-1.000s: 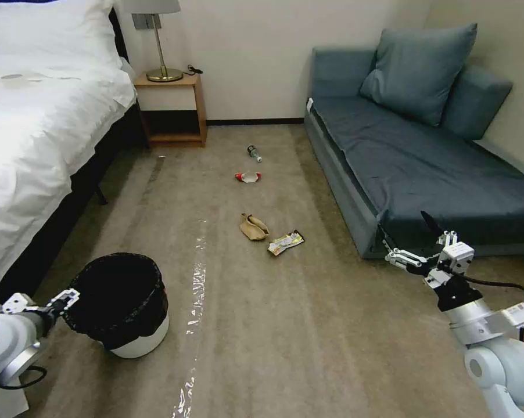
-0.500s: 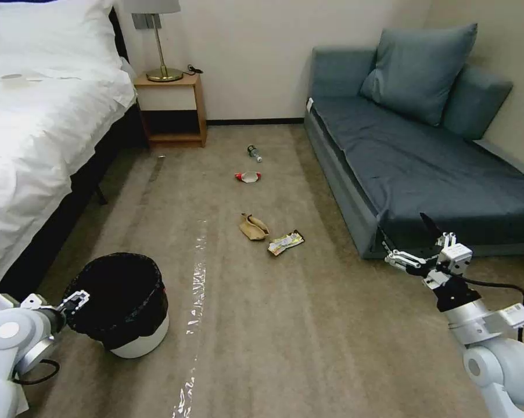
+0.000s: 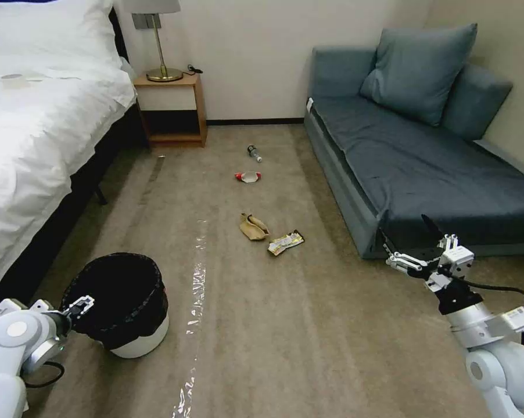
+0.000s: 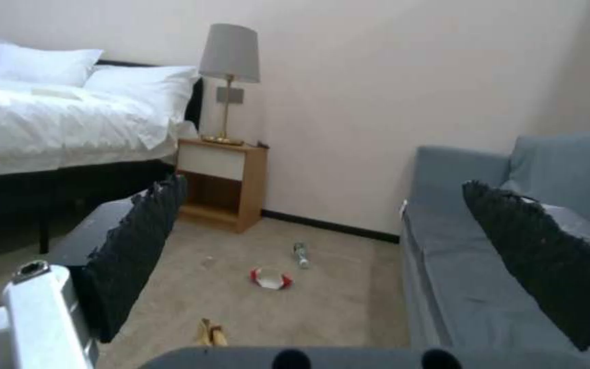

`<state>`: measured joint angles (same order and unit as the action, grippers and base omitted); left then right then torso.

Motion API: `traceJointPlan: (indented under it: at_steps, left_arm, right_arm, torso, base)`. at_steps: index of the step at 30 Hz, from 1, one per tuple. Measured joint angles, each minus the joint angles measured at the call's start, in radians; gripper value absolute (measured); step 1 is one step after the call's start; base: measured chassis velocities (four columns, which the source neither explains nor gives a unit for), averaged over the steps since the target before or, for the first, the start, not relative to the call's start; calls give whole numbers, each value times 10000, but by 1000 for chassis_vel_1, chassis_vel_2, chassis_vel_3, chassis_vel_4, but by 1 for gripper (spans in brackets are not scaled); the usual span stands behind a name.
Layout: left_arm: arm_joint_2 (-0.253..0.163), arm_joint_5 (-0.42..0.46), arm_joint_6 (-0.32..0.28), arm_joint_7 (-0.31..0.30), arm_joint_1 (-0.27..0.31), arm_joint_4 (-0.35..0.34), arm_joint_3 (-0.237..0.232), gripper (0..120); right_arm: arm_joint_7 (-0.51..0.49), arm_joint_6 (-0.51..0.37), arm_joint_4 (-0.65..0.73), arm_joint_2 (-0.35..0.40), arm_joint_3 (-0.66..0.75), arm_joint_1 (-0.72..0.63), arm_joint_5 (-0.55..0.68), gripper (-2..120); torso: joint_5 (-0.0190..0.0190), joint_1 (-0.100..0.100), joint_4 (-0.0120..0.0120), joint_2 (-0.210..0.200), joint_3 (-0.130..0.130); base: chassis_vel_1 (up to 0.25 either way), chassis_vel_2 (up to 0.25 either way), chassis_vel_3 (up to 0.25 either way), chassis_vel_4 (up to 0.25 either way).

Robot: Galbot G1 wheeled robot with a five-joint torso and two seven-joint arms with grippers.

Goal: Pick up the trash bin, then pick up the garbage on the floor and place it into the trash bin.

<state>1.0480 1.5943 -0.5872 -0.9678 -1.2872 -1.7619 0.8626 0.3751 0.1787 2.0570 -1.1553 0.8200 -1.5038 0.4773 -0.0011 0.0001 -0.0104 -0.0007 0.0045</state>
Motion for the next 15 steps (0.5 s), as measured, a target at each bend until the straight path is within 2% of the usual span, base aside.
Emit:
traceJointPlan:
  at_steps: [2, 5, 6, 7, 10, 11, 13, 14, 15]
  left_arm:
    - [-24, 19, 15, 116, 5, 24, 14, 88]
    - [-34, 58, 17, 134, 3, 24, 25, 84]
    - [-35, 108, 16, 135, -11, 32, 30, 74]
    - [-35, 108, 16, 135, -11, 32, 30, 74]
    - [-25, 138, 8, 120, -31, 23, 32, 59]
    - [-25, 138, 8, 120, -31, 23, 32, 59]
    - [-21, 159, 1, 119, -52, -14, 33, 52]
    - [-20, 168, -6, 120, -77, -52, 33, 46]
    - [-20, 168, -6, 120, -77, -52, 33, 46]
  right_arm:
    - [1, 6, -4, -24, -23, 18, -10, 100]
    - [0, 7, -5, -29, -26, 25, -11, 100]
    - [0, 9, 0, -31, -32, 30, -13, 100]
    - [0, 9, 0, -31, -32, 30, -13, 100]
    - [0, 22, 29, -31, -26, 4, -15, 100]
    - [0, 22, 29, -31, -26, 4, -15, 100]
    - [0, 39, 50, -22, -12, -22, -15, 100]
    - [1, 52, 63, -12, 5, -43, -15, 100]
    - [1, 52, 63, -12, 5, -43, -15, 100]
  torso:
    - [0, 0, 0, 1, 0]
    - [1, 0, 0, 0, 0]
    - [0, 0, 0, 0, 0]
    - [0, 0, 0, 0, 0]
    - [0, 0, 0, 0, 0]
    - [0, 0, 0, 0, 0]
    - [0, 0, 0, 1, 0]
    - [0, 0, 0, 1, 0]
    - [0, 0, 0, 1, 0]
  base:
    - [0, 0, 0, 0]
    - [0, 0, 0, 0]
    - [0, 0, 0, 0]
    - [0, 0, 0, 0]
    - [0, 0, 0, 0]
    - [0, 0, 0, 0]
    - [0, 0, 0, 0]
    - [0, 0, 0, 0]
    - [0, 0, 0, 0]
